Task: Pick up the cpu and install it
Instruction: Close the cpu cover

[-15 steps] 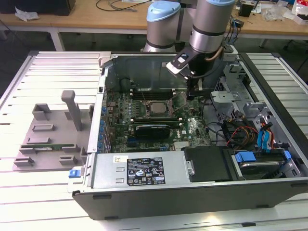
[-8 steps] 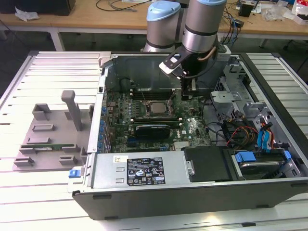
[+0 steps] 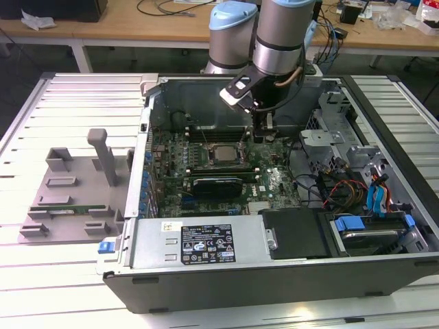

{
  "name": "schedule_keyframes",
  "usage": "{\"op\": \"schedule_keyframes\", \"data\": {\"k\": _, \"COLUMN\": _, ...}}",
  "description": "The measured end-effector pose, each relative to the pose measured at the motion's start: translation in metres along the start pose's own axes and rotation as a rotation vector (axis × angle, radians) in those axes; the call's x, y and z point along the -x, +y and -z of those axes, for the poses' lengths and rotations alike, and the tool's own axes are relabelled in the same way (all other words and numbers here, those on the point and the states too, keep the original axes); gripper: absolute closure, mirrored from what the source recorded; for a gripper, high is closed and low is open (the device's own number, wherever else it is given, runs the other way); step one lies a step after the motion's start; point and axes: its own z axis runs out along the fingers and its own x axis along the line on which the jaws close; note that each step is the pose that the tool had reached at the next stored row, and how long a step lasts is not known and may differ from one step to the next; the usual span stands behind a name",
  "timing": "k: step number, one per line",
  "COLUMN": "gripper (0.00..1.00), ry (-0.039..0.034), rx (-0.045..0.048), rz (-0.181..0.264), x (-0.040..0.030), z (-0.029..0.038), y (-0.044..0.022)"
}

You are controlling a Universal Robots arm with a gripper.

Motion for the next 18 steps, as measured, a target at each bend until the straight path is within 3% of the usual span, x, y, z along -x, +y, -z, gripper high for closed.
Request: {"op": "schedule_keyframes", "data": {"k": 18, "gripper": 0.89, "ry": 0.0, "rx": 0.0, "rz": 0.0, "x": -0.0001, "z": -0.0012, "y": -0.0222}}
